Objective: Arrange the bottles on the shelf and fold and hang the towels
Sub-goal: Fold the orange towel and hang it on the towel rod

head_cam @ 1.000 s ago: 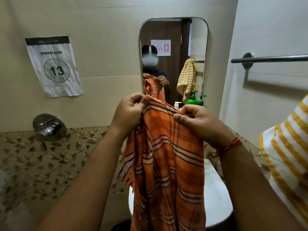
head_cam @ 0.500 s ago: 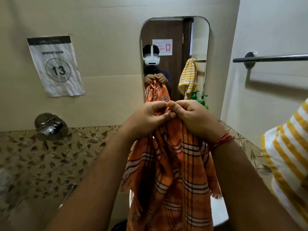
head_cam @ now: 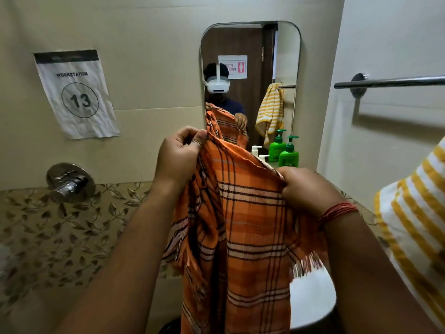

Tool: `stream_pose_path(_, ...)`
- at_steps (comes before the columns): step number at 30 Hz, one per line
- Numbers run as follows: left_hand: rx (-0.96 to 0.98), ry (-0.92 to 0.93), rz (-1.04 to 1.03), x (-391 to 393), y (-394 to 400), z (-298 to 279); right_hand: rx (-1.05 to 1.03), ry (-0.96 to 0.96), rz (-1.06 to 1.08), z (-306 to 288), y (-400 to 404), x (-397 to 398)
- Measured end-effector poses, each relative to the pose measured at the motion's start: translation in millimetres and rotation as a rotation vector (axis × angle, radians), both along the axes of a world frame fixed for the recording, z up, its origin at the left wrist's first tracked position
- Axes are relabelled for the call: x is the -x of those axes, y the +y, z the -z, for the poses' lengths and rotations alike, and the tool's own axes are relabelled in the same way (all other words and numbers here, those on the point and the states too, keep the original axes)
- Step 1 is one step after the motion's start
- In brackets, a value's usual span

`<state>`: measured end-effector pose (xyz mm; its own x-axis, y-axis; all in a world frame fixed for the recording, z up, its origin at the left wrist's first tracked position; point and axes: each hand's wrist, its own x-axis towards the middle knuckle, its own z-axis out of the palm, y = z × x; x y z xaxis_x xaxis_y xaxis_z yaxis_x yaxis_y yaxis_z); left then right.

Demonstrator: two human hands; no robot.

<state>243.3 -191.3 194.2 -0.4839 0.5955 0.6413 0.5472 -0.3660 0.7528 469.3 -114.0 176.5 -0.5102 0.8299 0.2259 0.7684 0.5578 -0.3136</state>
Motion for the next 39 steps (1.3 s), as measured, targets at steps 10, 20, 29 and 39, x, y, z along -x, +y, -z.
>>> stream_pose_path(10,-0.096,-0.224,-0.287,28,13,6,0.022,0.071,-0.014,8,7,-7)
stream_pose_path(20,-0.121,-0.322,-0.370,58,14,9,0.281,0.818,-0.212,19,13,-18)
stream_pose_path(29,-0.152,-0.235,-0.285,36,15,-2,0.078,0.732,-0.412,35,14,-7)
stream_pose_path(39,-0.137,-0.172,-0.226,2,18,-12,-0.089,-0.081,-0.510,39,-6,29)
